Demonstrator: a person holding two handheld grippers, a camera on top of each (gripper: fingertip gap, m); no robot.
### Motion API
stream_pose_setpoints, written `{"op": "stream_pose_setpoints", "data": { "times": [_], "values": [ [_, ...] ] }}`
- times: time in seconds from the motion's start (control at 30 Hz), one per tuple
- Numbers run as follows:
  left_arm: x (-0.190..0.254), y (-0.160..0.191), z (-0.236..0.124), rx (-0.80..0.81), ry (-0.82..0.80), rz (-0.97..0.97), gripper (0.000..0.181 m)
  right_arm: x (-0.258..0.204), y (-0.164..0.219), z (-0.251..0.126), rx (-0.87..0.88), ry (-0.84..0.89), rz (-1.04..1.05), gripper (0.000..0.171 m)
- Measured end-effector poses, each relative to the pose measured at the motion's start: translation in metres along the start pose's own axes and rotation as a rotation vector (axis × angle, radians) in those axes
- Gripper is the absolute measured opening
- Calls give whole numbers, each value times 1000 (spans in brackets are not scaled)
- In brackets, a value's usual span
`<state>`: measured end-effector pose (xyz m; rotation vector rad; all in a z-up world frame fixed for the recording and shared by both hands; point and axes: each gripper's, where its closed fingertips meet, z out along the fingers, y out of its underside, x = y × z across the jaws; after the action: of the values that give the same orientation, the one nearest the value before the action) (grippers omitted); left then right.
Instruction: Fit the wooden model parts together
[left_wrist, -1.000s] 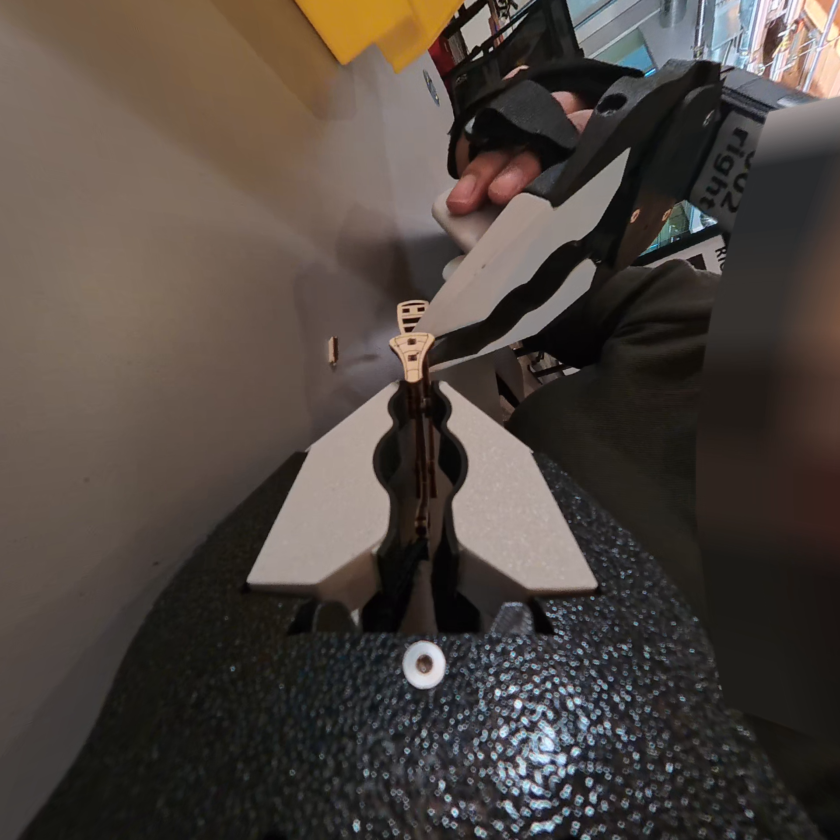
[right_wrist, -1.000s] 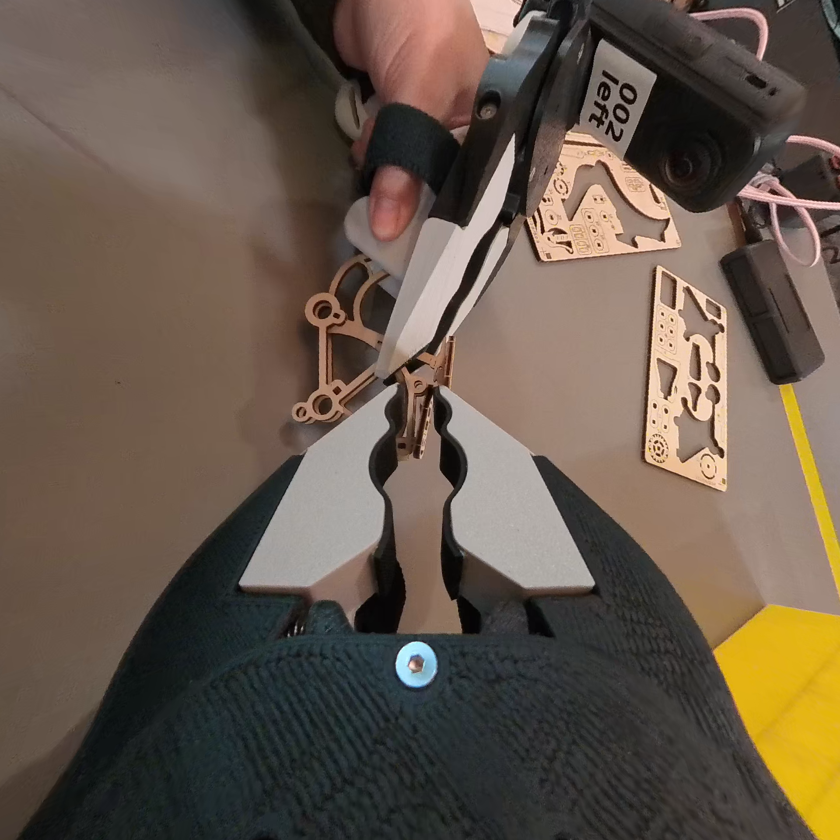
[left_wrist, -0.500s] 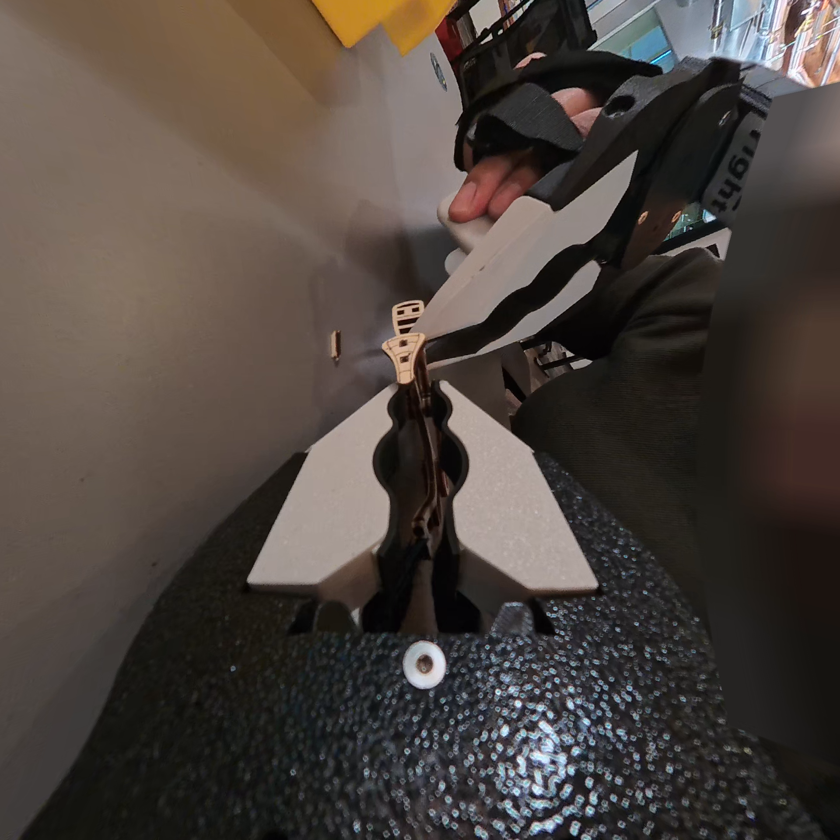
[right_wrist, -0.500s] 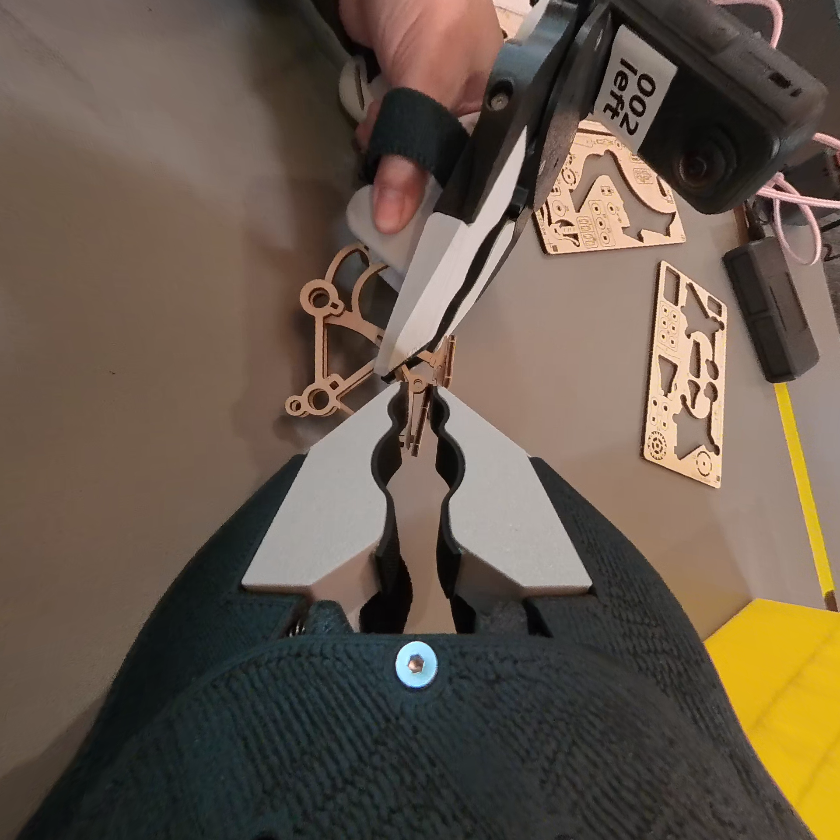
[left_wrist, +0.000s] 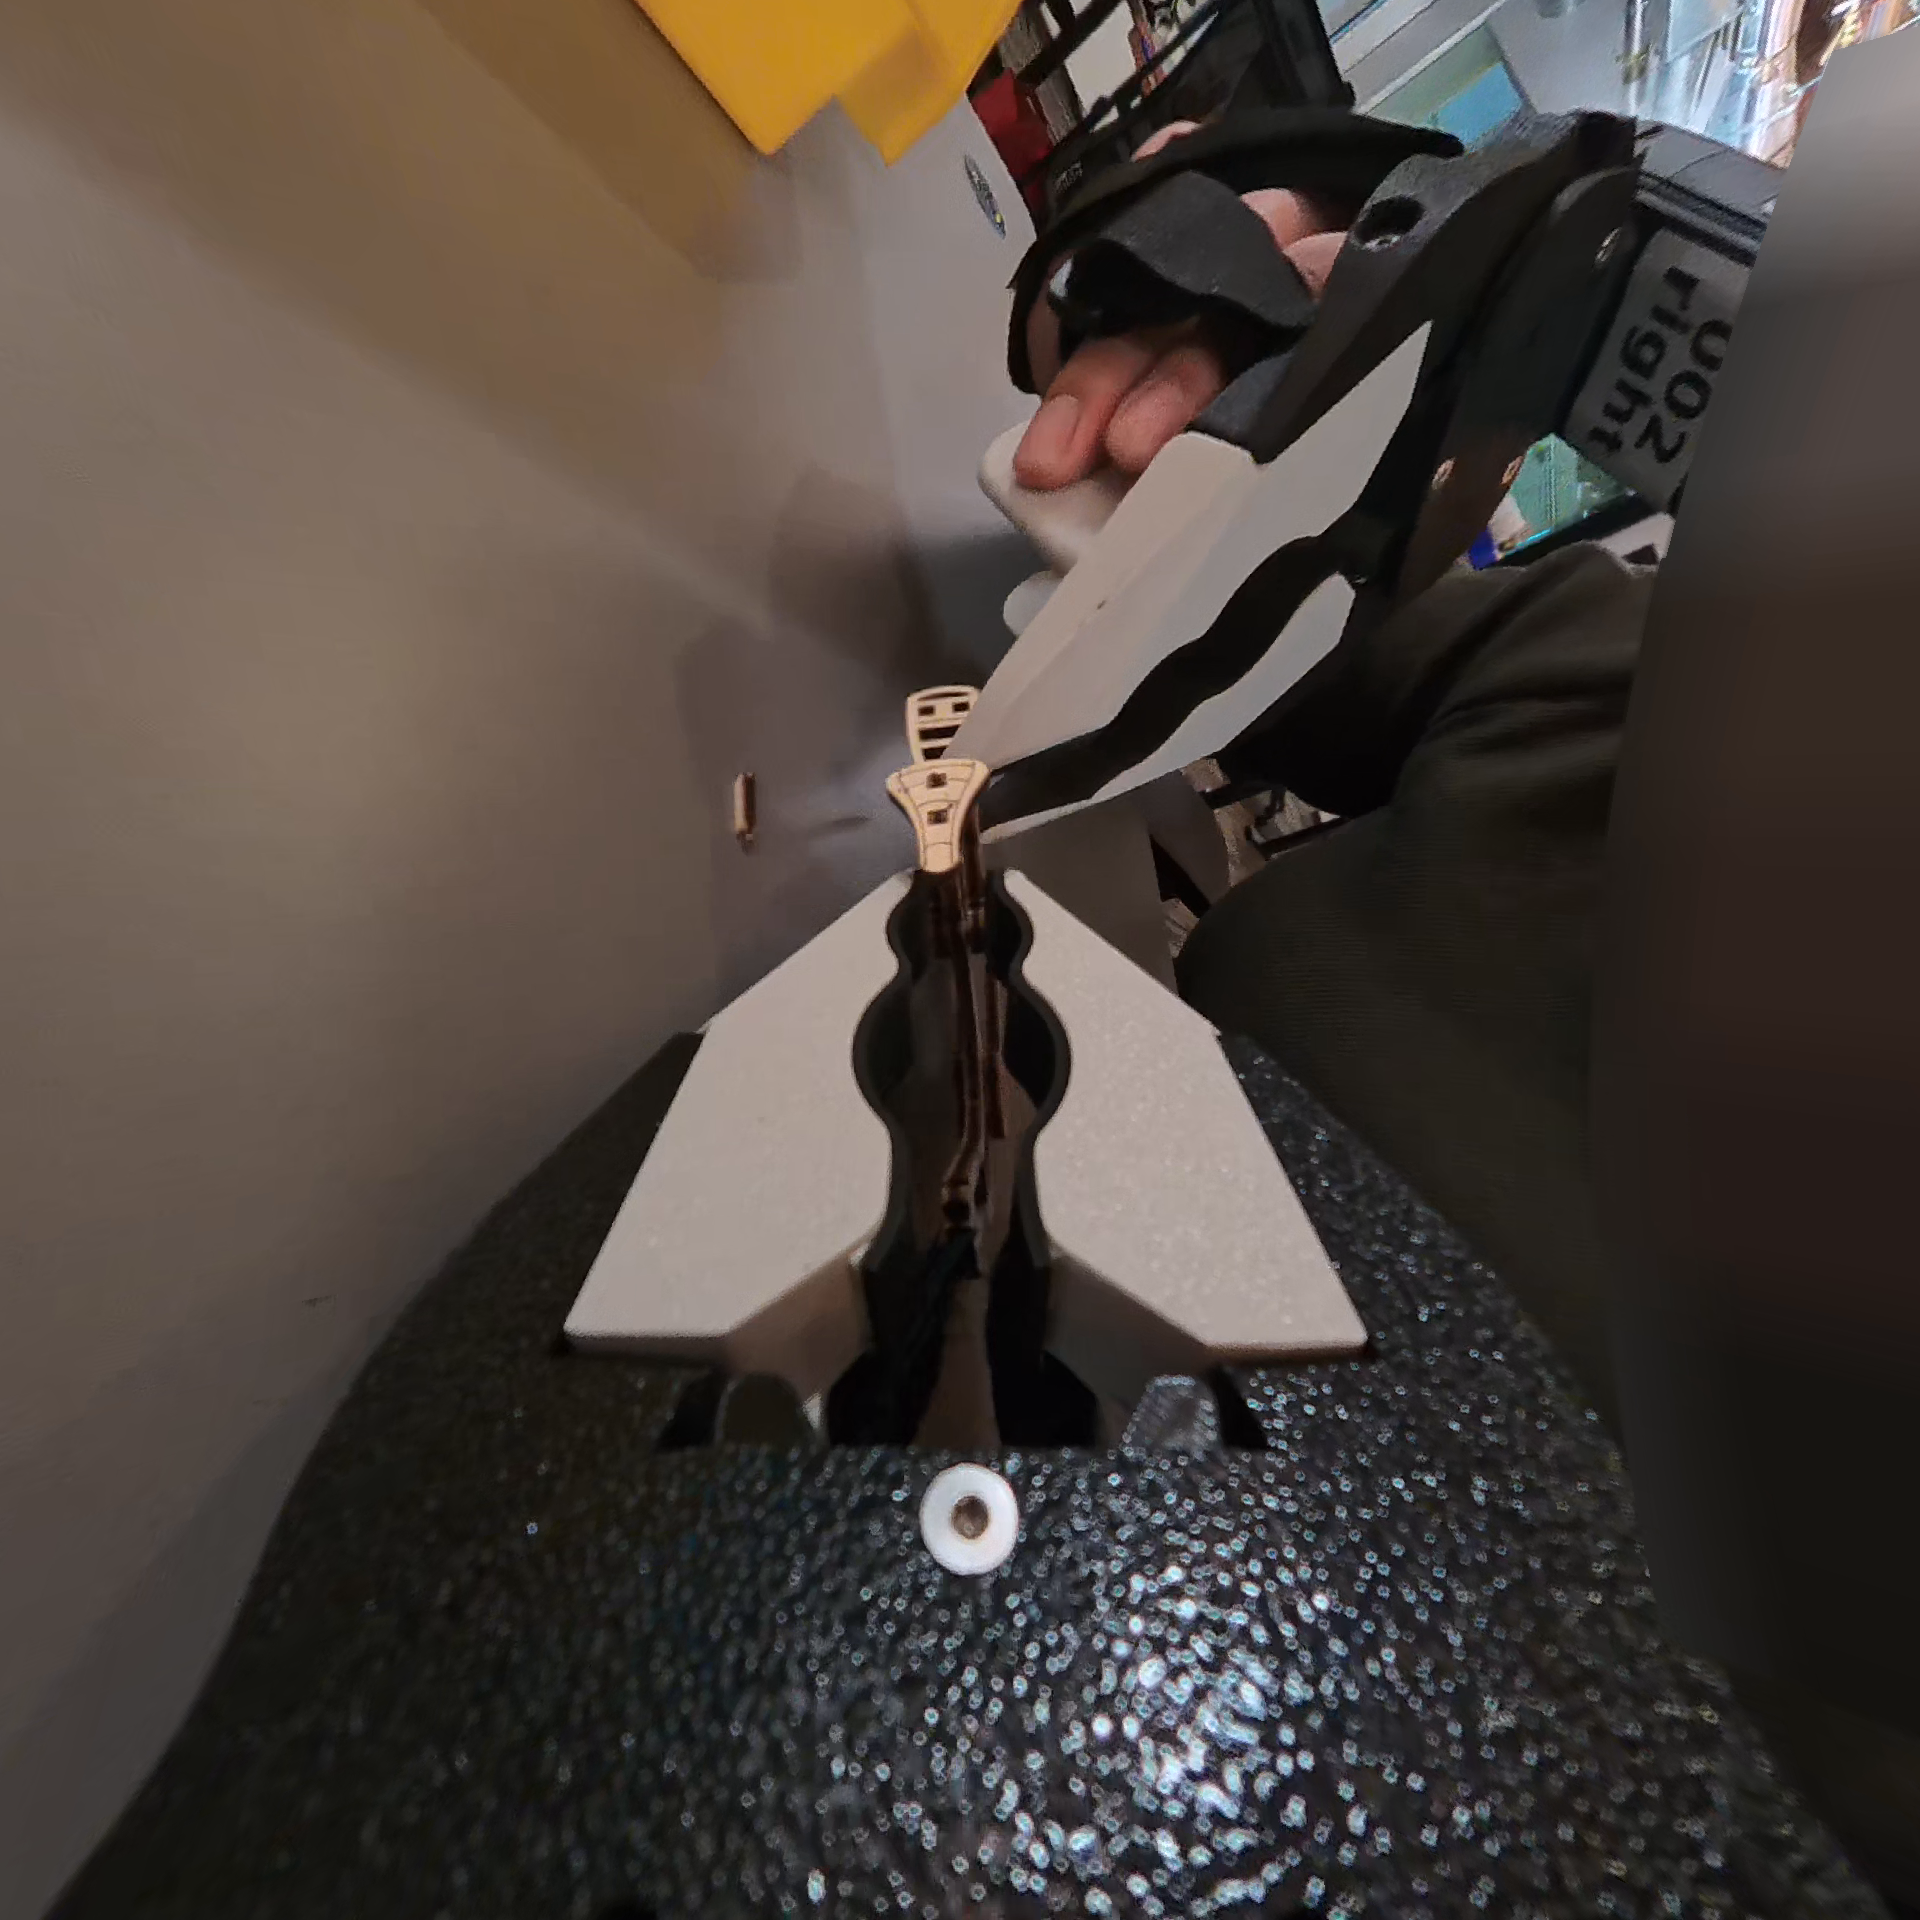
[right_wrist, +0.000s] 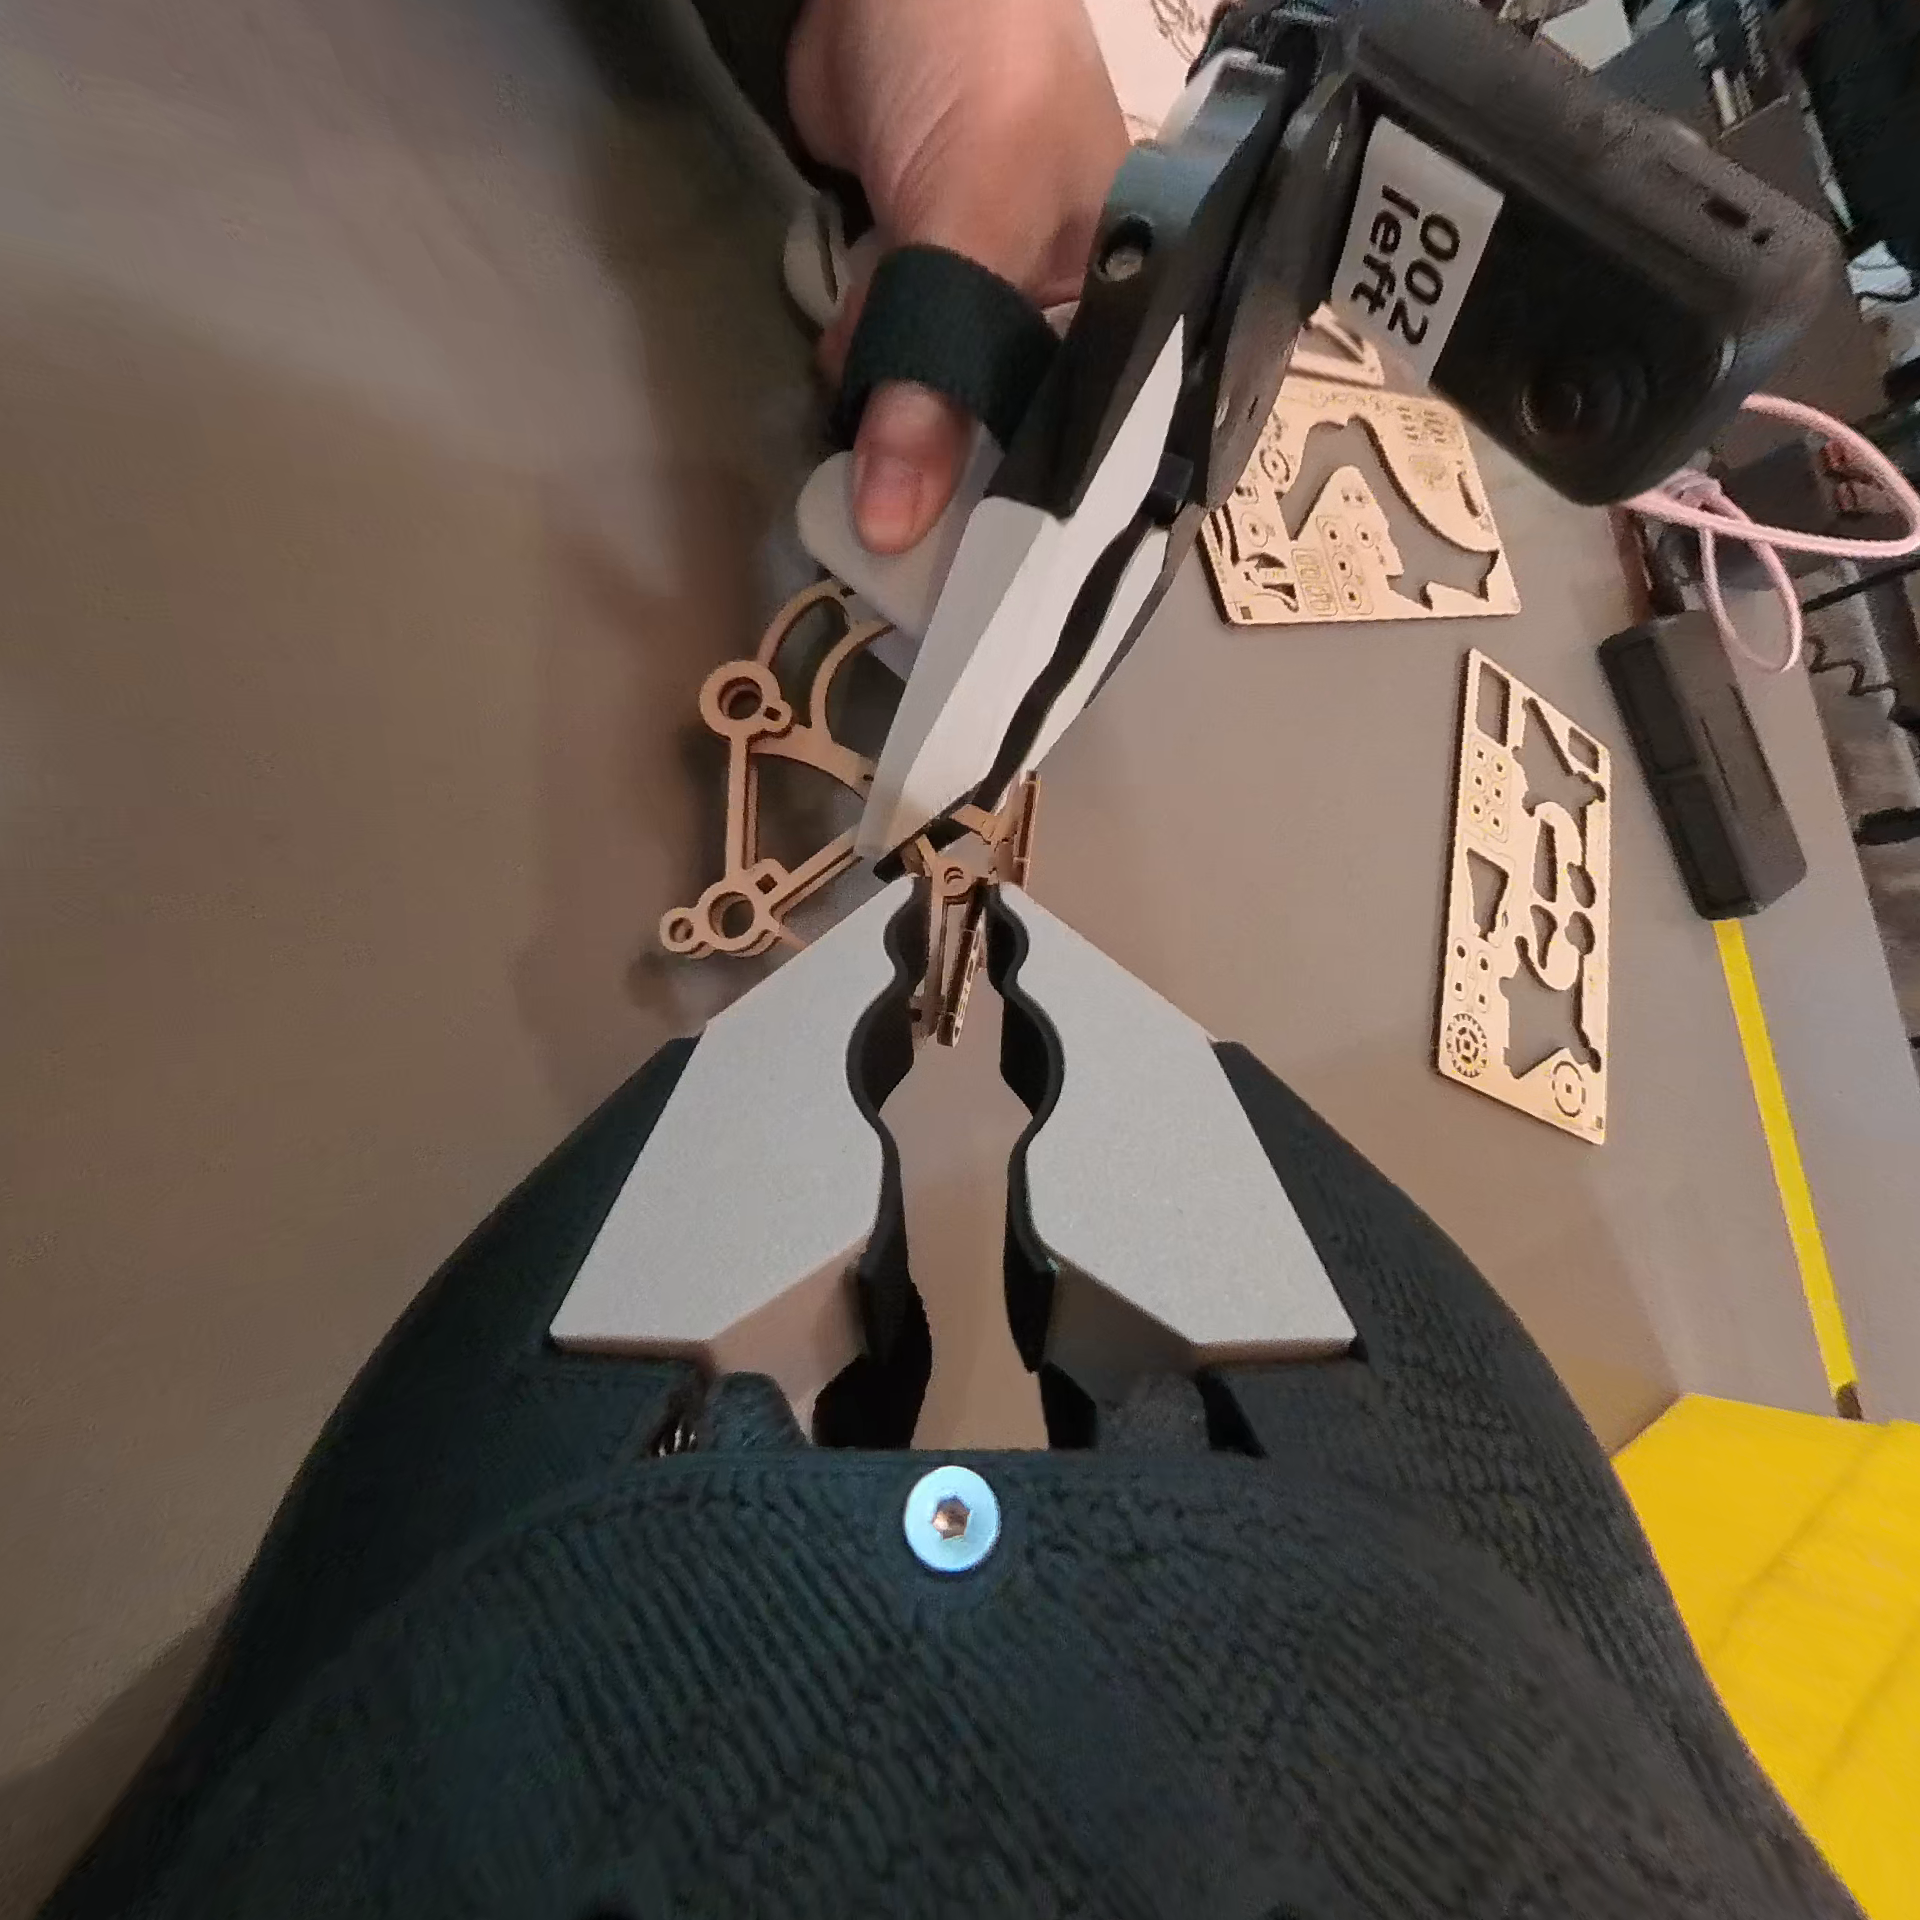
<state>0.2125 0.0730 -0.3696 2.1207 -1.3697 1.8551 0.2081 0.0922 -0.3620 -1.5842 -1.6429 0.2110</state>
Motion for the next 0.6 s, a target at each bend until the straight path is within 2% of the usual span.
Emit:
{"op": "stream_pose_setpoints", "data": {
  "times": [0.13, 0.6],
  "values": [
    [2, 0, 0, 10, -19, 41, 8, 0, -2, -2, 8, 22, -42, 9],
    [2, 2, 2, 14, -56, 102, 8, -4, -1, -2, 50, -58, 53, 9]
  ]
}}
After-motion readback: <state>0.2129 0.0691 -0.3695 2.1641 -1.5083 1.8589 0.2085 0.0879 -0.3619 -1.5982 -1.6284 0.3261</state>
